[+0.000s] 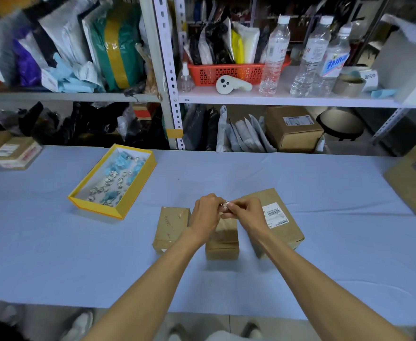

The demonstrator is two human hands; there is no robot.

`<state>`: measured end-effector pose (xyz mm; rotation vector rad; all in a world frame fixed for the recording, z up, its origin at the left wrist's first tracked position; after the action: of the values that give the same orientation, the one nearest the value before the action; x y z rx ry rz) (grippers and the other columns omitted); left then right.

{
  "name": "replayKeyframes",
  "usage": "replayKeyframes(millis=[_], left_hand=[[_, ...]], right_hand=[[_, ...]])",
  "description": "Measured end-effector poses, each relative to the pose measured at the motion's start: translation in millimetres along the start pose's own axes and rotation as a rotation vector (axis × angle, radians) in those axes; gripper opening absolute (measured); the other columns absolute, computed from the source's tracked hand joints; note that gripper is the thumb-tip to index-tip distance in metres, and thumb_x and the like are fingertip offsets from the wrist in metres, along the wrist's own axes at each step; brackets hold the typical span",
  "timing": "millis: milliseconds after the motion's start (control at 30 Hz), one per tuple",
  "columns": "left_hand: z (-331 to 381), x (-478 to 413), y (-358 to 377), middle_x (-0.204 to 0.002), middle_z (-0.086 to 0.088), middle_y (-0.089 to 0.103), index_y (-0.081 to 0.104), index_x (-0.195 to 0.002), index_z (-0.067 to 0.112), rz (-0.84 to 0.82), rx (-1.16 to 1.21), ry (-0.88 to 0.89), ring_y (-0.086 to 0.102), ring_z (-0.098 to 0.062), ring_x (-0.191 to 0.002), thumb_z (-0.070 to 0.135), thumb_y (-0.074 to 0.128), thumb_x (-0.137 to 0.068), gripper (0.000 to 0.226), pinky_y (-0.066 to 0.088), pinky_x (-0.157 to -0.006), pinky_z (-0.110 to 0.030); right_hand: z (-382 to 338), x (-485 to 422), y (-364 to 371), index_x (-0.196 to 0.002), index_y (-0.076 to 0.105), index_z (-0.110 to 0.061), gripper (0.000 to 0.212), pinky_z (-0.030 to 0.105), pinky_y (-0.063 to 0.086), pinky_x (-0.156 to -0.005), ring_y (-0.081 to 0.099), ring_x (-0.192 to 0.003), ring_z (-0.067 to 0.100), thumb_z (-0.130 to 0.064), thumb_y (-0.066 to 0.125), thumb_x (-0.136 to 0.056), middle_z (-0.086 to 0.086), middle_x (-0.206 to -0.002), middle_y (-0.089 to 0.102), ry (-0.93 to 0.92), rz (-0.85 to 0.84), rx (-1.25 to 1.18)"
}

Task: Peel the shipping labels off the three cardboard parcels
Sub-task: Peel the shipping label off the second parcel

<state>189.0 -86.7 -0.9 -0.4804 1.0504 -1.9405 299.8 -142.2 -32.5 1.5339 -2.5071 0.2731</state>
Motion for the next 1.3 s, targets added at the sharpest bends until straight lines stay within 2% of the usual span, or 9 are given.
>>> replayKeyframes(millis=[200, 400, 467, 533, 667, 833, 967, 1133, 1300], left_hand=[[6, -1, -5, -0.090, -0.012, 0.063, 0.071, -0.096, 0.006, 0.006, -0.093, 0.028, 0.060, -0.031, -0.080, 0.015, 0.052, -0.091, 0.021, 0.040, -0.065, -0.033], [-7, -2, -8, -0.085, -0.011, 0.064, 0.072, -0.088, 0.004, 0.046, -0.044, -0.050, 0.060, -0.031, -0.078, 0.010, 0.057, -0.086, 0.016, 0.043, -0.063, -0.036], [-10, -2, -6, -0.085, -0.010, 0.068, 0.073, -0.088, 0.006, 0.059, -0.014, -0.095, 0.061, -0.030, -0.079, 0.006, 0.056, -0.084, 0.017, 0.044, -0.063, -0.033], [-13, -1, -2, -0.085, -0.009, 0.071, 0.074, -0.087, 0.009, 0.053, 0.019, -0.149, 0.063, -0.030, -0.082, 0.004, 0.055, -0.083, 0.020, 0.051, -0.068, -0.035], [-18, -2, 1, -0.086, -0.009, 0.074, 0.075, -0.086, 0.010, 0.032, 0.115, -0.232, 0.066, -0.028, -0.084, 0.017, 0.063, -0.086, 0.014, 0.055, -0.077, -0.037], [-22, 4, 2, -0.073, -0.006, 0.074, 0.073, -0.078, 0.010, -0.036, 0.385, -0.243, 0.071, -0.018, -0.069, 0.016, 0.067, -0.083, 0.010, 0.060, -0.071, -0.034], [-21, 9, 6, -0.073, -0.006, 0.073, 0.075, -0.080, 0.007, -0.122, 0.519, -0.240, 0.068, -0.010, -0.066, 0.021, 0.073, -0.082, 0.014, 0.050, -0.061, -0.010], [-18, 9, 12, -0.088, -0.013, 0.075, 0.075, -0.090, 0.006, -0.239, 0.622, -0.220, 0.073, -0.014, -0.085, 0.011, 0.055, -0.093, 0.021, 0.053, -0.068, -0.017], [-13, -1, 15, -0.083, -0.010, 0.075, 0.075, -0.084, 0.010, -0.184, 0.637, -0.304, 0.073, -0.021, -0.086, 0.015, 0.056, -0.093, 0.021, 0.059, -0.081, -0.032]], right_hand=[[-4, 4, -1, -0.091, 0.067, 0.018, 0.014, 0.033, 0.060, -0.081, 0.072, -0.078, 0.035, 0.011, 0.056, -0.087, 0.025, -0.084, 0.072, 0.028, -0.008, -0.133], [-3, 9, 9, -0.083, 0.071, 0.009, 0.021, 0.026, 0.060, -0.077, 0.074, -0.076, 0.030, 0.008, 0.051, -0.088, 0.026, -0.083, 0.072, 0.147, -0.070, -0.330], [-3, 8, 3, -0.086, 0.069, 0.005, 0.013, 0.030, 0.062, -0.074, 0.074, -0.070, 0.027, 0.004, 0.056, -0.088, 0.024, -0.080, 0.071, 0.097, 0.061, -0.232], [-11, 10, -4, -0.094, 0.068, -0.002, 0.010, 0.034, 0.062, -0.069, 0.074, -0.069, 0.024, -0.001, 0.062, -0.086, 0.017, -0.080, 0.072, -0.066, 0.151, 0.037], [-32, 19, 9, -0.102, 0.073, -0.003, 0.021, 0.031, 0.056, -0.077, 0.072, -0.081, 0.017, -0.016, 0.071, -0.085, 0.008, -0.093, 0.073, -0.352, -0.006, 0.616], [-38, 18, 11, -0.087, 0.074, -0.002, 0.015, 0.040, 0.052, -0.073, 0.067, -0.076, 0.028, -0.017, 0.072, -0.083, 0.015, -0.080, 0.072, -0.419, -0.071, 0.714], [-38, 13, 9, -0.079, 0.073, -0.003, 0.006, 0.032, 0.046, -0.065, 0.060, -0.068, 0.019, -0.007, 0.067, -0.079, 0.008, -0.074, 0.070, -0.412, -0.091, 0.778], [-42, 11, -2, -0.074, 0.069, -0.003, 0.004, 0.034, 0.050, -0.065, 0.063, -0.067, 0.022, -0.003, 0.068, -0.078, 0.009, -0.070, 0.070, -0.415, -0.023, 0.779], [-48, 13, -6, -0.070, 0.065, -0.004, 0.008, 0.031, 0.046, -0.061, 0.061, -0.065, 0.018, -0.002, 0.072, -0.074, 0.003, -0.066, 0.064, -0.409, 0.072, 0.699]])
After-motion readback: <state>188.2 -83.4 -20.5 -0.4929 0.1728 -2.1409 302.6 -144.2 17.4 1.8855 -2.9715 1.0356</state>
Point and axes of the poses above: each hand's wrist, its own x-axis away from the middle knuckle, its own y-axis out of the palm, z = x × y, the point moved 6 cm from there along -x, towards the middle knuckle
